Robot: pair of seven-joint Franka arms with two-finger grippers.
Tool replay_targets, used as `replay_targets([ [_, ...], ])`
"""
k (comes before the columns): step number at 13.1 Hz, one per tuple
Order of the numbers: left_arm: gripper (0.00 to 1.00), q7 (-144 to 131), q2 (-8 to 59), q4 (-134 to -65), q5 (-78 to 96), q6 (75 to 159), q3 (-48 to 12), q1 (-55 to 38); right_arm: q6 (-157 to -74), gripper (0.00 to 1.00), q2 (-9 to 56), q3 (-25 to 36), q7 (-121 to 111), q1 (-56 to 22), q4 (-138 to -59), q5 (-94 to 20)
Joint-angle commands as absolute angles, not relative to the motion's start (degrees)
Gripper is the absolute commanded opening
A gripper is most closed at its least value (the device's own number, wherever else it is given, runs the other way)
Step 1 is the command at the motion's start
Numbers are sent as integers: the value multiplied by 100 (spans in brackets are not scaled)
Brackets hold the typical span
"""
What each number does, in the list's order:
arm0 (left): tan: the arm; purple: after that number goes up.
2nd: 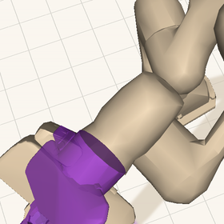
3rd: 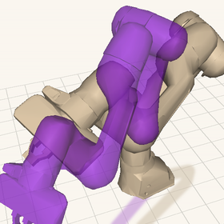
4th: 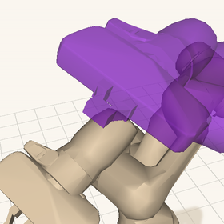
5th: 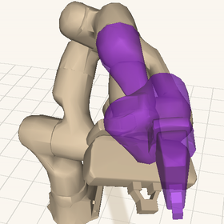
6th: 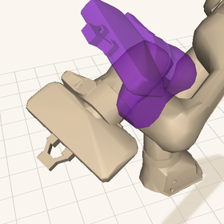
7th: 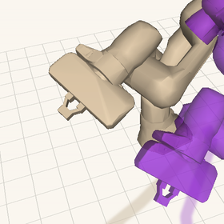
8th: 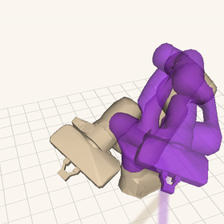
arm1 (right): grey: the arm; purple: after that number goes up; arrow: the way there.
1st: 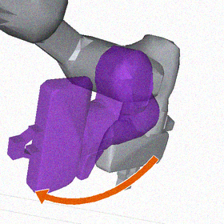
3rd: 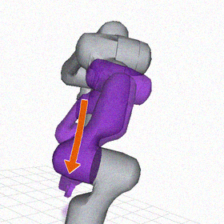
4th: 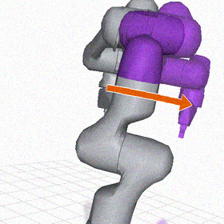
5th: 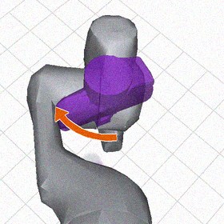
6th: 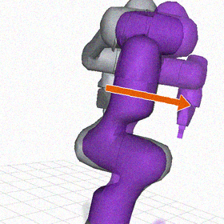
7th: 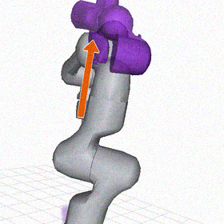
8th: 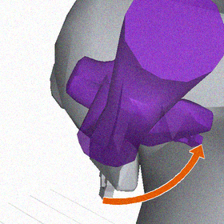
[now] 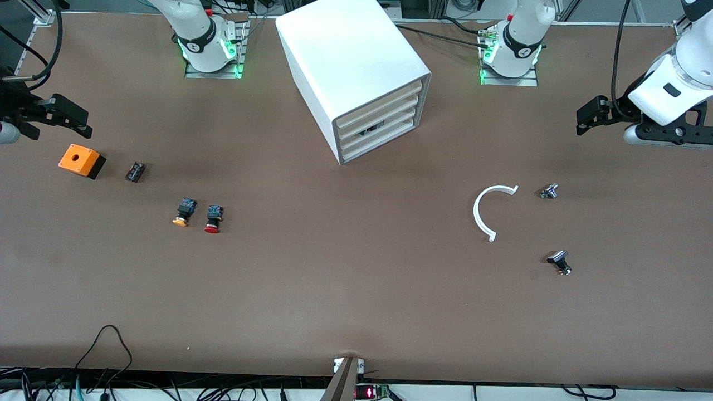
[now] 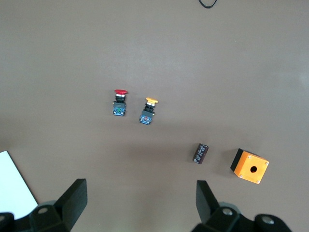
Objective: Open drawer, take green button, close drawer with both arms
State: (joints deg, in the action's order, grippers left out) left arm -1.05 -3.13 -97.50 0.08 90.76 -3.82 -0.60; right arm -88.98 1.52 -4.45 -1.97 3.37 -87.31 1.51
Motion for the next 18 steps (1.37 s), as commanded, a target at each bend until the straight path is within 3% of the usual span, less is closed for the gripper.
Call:
replay_targets([
  [1, 99, -132, -194, -9554, 44, 8947, -352, -18, -8877, 100, 88, -404, -202, 308, -8789, 88],
  [10, 99, -141, 0, -9299, 26, 8808, -352, -26, -8859, 100, 79, -413, -114, 308, -8824, 62],
  [13, 99, -27, 87, -9299, 158, 7528, -386, -61, -8956, 100, 149, -431, -158, 290, -8833, 184],
  [18, 99, 244, 368, -9474, 1656, 6611, -352, 174, -8816, 100, 342, -466, -106, 246, -9053, 62],
])
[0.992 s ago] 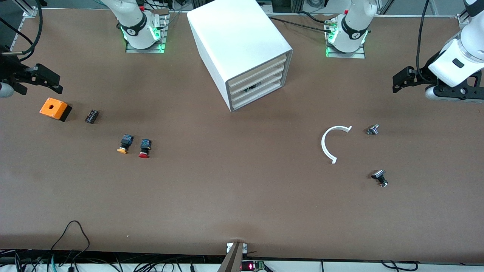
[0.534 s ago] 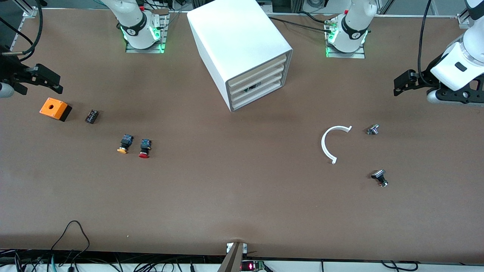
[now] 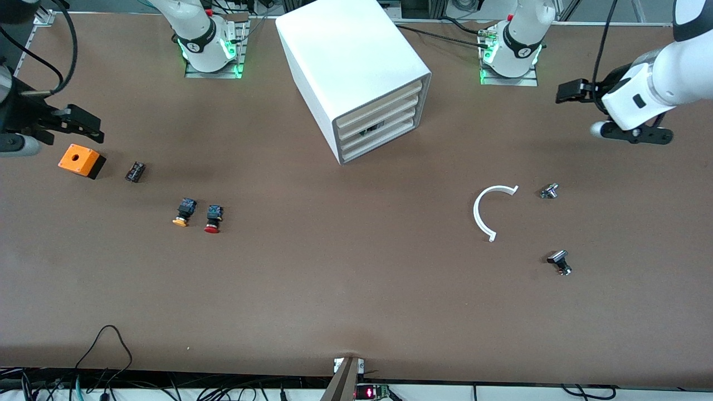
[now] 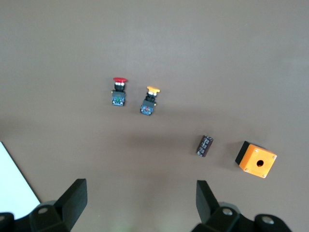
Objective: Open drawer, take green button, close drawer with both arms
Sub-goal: 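Reach the left gripper to the drawer handle while the right gripper approaches the cabinet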
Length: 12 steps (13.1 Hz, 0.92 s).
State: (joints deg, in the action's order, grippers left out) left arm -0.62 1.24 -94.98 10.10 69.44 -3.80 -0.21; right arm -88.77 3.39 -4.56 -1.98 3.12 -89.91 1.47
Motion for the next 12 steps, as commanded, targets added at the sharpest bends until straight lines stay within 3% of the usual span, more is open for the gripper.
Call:
replay_targets([
  [1, 99, 411, 474, -9492, 1983, 6548, -352, 263, -8815, 100, 360, -466, -79, 133, -9053, 62],
  [5, 99, 684, 913, -9745, 2960, 6845, -387, 264, -9017, 100, 658, -466, 921, -324, -9035, 53],
  [9, 99, 1835, 1150, -10808, 4102, 8468, -587, 176, -9228, 100, 896, -466, 1474, -623, -9035, 61],
  [12, 99, 2704, 1642, -10881, 4410, 9394, -1142, 176, -9474, 100, 1028, -466, 1853, -817, -9035, 53],
])
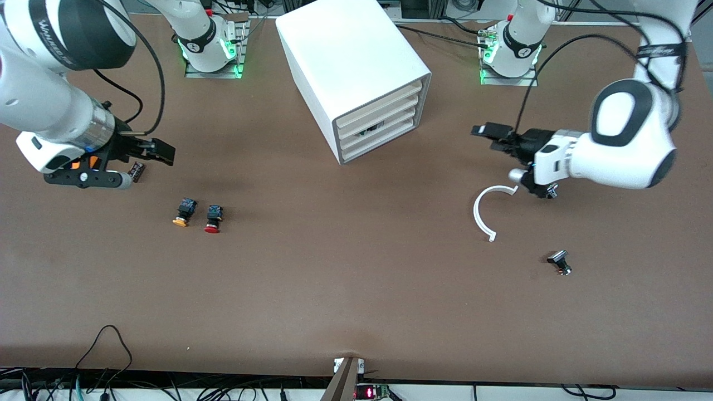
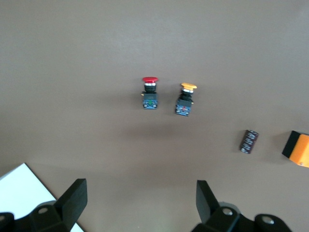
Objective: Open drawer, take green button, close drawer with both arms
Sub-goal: 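Reach the left gripper to the drawer handle while the right gripper approaches the cabinet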
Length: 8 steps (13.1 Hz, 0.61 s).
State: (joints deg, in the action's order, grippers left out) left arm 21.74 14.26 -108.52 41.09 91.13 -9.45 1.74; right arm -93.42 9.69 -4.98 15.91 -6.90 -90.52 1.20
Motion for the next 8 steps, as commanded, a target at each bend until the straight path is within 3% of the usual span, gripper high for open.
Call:
replay_targets([
  [1, 99, 3072, 1835, -10916, 4751, 9456, -1186, 176, -9544, 100, 1098, -466, 1941, -878, -9035, 44],
  [5, 99, 4568, 2399, -11222, 5825, 9755, -1292, 106, -9668, 100, 1169, -466, 2179, -1028, -9026, -105],
  [8, 99, 5614, 2602, -11547, 6169, 10439, -1397, -201, -9904, 100, 1274, -466, 2390, -1151, -9026, -105],
])
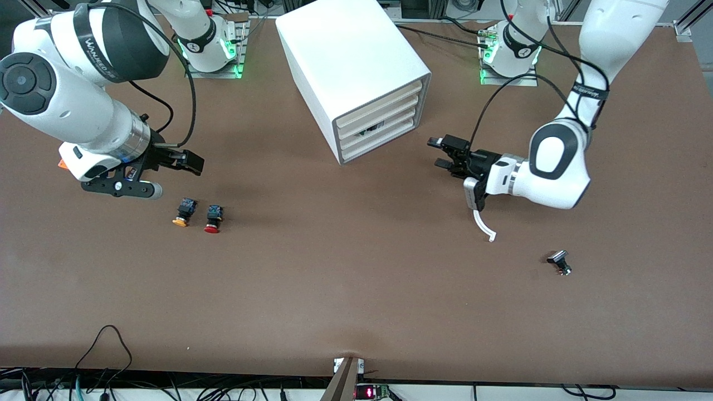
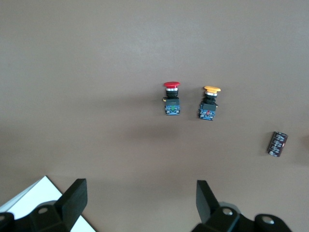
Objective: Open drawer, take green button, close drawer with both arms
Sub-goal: 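Reach the left gripper to the drawer handle while the right gripper approaches the cabinet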
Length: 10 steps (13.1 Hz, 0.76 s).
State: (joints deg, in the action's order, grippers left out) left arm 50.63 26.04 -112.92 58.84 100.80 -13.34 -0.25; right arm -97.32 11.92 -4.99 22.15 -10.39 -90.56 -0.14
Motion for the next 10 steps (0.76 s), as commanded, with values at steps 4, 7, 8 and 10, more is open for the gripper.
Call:
replay_targets([
  [4, 99, 6660, 2628, -12242, 7215, 10696, -1556, -263, -10055, 100, 1345, -466, 2794, -1406, -9026, -105],
  [7, 99, 6680, 2619, -12349, 7225, 10652, -1556, -194, -10168, 100, 1388, -466, 2970, -1555, -9035, -105],
  [8, 99, 6680, 2619, -12349, 7225, 10652, -1556, -202, -10212, 100, 1441, -466, 3049, -1608, -9026, -105],
  [10, 99, 6723, 2602, -12523, 7225, 10617, -1564, -211, -10336, 100, 1537, -466, 3321, -1740, -9026, -97],
])
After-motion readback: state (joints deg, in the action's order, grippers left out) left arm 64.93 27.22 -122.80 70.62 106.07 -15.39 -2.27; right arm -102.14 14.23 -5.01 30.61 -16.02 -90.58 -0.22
